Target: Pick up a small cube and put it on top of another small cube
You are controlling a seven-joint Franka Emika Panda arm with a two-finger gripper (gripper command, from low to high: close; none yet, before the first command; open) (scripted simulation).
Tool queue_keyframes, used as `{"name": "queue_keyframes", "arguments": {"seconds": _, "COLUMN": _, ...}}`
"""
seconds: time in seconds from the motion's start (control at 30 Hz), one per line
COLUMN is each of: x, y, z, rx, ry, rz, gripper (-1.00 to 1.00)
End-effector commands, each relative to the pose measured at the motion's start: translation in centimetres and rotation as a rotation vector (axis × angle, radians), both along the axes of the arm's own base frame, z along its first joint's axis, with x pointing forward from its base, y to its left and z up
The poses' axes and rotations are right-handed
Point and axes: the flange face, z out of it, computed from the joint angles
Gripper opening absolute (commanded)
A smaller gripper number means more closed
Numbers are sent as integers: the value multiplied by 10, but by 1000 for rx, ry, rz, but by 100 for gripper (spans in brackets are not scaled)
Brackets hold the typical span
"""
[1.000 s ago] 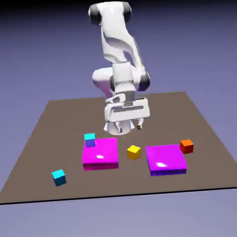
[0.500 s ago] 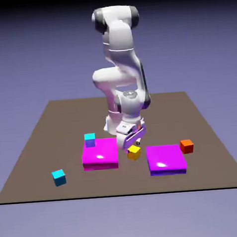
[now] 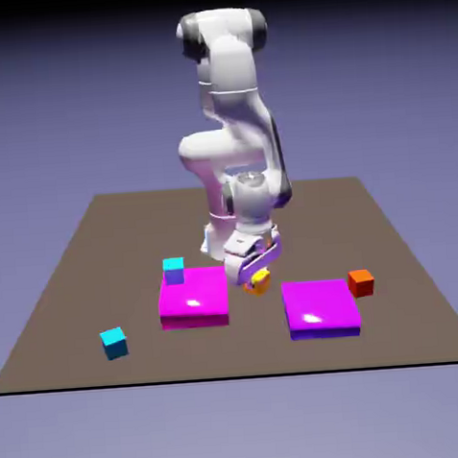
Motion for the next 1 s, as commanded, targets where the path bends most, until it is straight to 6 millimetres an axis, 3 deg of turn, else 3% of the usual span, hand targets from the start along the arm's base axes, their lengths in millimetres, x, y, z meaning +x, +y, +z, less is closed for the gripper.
{"name": "queue_keyframes", "arguments": {"seconds": 0.0, "x": -1, "y": 0, "z": 4, "rx": 6, "ry": 1, "rz": 1, "gripper": -100}}
{"name": "queue_keyframes", "arguments": {"seconds": 0.03, "x": -1, "y": 0, "z": 4, "rx": 6, "ry": 1, "rz": 1, "gripper": -100}}
{"name": "queue_keyframes", "arguments": {"seconds": 0.13, "x": 18, "y": 64, "z": 15, "rx": 2, "ry": 0, "rz": 161, "gripper": -100}}
{"name": "queue_keyframes", "arguments": {"seconds": 0.23, "x": 21, "y": 135, "z": 28, "rx": 1, "ry": 0, "rz": 322, "gripper": -100}}
{"name": "queue_keyframes", "arguments": {"seconds": 0.33, "x": 7, "y": 211, "z": 42, "rx": 2, "ry": 1, "rz": 483, "gripper": -100}}
{"name": "queue_keyframes", "arguments": {"seconds": 0.4, "x": -13, "y": 261, "z": 53, "rx": 5, "ry": 2, "rz": 590, "gripper": -100}}
{"name": "queue_keyframes", "arguments": {"seconds": 0.43, "x": -20, "y": 274, "z": 56, "rx": 6, "ry": 3, "rz": 620, "gripper": -100}}
{"name": "queue_keyframes", "arguments": {"seconds": 0.47, "x": -20, "y": 274, "z": 56, "rx": 6, "ry": 3, "rz": 620, "gripper": -100}}
{"name": "queue_keyframes", "arguments": {"seconds": 0.67, "x": -20, "y": 276, "z": -13, "rx": 6, "ry": 3, "rz": 620, "gripper": -100}}
{"name": "queue_keyframes", "arguments": {"seconds": 0.7, "x": -20, "y": 276, "z": -14, "rx": 6, "ry": 3, "rz": 620, "gripper": -100}}
{"name": "queue_keyframes", "arguments": {"seconds": 0.73, "x": -20, "y": 276, "z": -14, "rx": 6, "ry": 3, "rz": 620, "gripper": 100}}
{"name": "queue_keyframes", "arguments": {"seconds": 0.77, "x": -20, "y": 276, "z": -14, "rx": 6, "ry": 3, "rz": 620, "gripper": 100}}
{"name": "queue_keyframes", "arguments": {"seconds": 0.97, "x": -20, "y": 275, "z": 55, "rx": 6, "ry": 3, "rz": 620, "gripper": 100}}
